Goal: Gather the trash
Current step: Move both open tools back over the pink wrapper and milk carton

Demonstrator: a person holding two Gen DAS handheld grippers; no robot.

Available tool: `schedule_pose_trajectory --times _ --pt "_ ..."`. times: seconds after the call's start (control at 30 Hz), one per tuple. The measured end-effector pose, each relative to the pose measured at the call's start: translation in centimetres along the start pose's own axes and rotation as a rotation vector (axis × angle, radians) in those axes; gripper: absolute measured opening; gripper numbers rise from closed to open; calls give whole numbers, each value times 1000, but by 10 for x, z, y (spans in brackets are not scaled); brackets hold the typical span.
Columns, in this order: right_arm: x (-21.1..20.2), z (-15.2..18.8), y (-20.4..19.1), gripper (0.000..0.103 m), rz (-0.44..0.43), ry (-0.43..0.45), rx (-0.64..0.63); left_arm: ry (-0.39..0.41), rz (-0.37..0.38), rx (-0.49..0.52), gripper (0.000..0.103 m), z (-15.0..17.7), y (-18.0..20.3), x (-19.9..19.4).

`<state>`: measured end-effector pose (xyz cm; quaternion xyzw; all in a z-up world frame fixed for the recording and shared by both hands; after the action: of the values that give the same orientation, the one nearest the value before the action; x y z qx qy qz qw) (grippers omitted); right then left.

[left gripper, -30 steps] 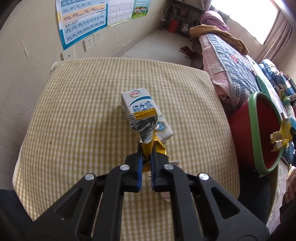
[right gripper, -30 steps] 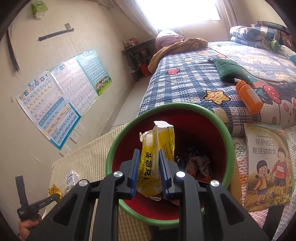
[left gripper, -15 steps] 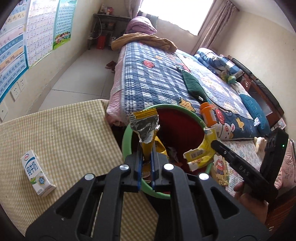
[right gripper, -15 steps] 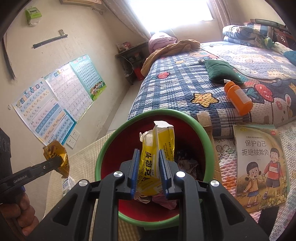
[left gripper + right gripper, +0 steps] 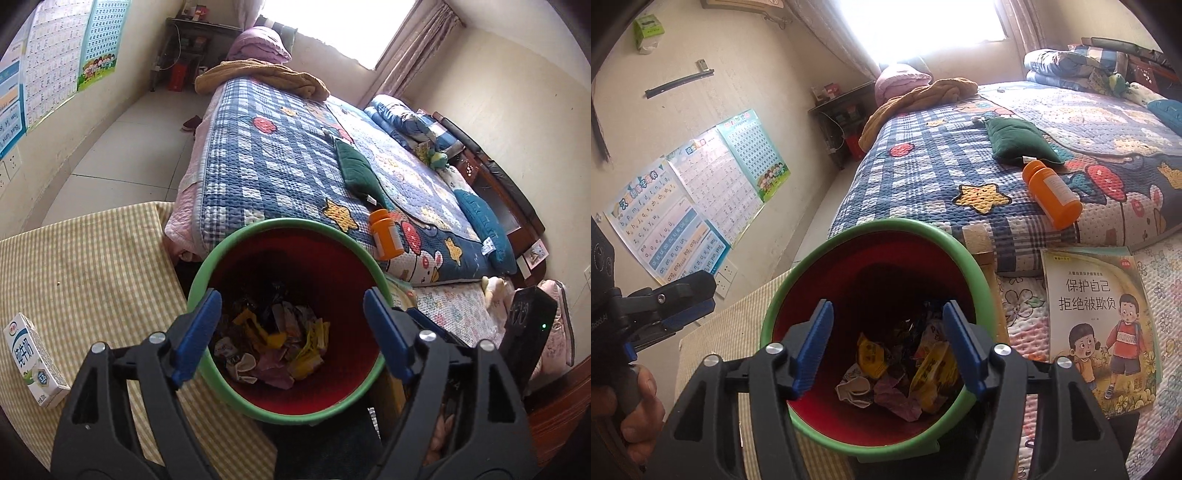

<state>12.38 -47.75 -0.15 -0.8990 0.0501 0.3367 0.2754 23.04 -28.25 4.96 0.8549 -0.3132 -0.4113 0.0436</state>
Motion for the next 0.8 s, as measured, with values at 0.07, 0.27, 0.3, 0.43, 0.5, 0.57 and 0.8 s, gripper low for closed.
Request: schedule_pose_trajectory --times 0.07,0.27,0.3,0.43,0.5,0.57,0.8 --pt "-2 -1 -4 86 -5 4 2 19 -27 -22 93 0 -9 -9" --pt "-7 1 -30 92 -24 6 -47 54 -81 -66 97 9 -34 -40" --pt "-8 3 -36 93 -30 6 -57 58 -91 -70 97 13 -38 -46" --pt "-11 14 -63 93 -58 -12 -103 70 -135 -95 97 30 -58 -69" --pt "-11 22 -77 93 -71 -24 -130 73 -160 -115 97 41 -71 -82" --pt "-11 31 -92 93 -85 -40 -152 69 -186 -143 97 54 -86 -93" --pt "-8 67 -146 94 -148 -105 -249 73 -287 -254 97 102 -141 -138"
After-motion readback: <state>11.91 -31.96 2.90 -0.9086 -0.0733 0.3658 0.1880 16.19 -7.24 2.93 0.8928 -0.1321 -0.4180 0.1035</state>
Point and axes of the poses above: each gripper's, at about its wrist camera, not at the fingertips, and x roughly the way its jaws point, y to its right, z to its underside, the point moved 5 cm from there along x, roughly the way its jaws point, and after that the axes turned 7 degrees about x, right-handed, at the moved point
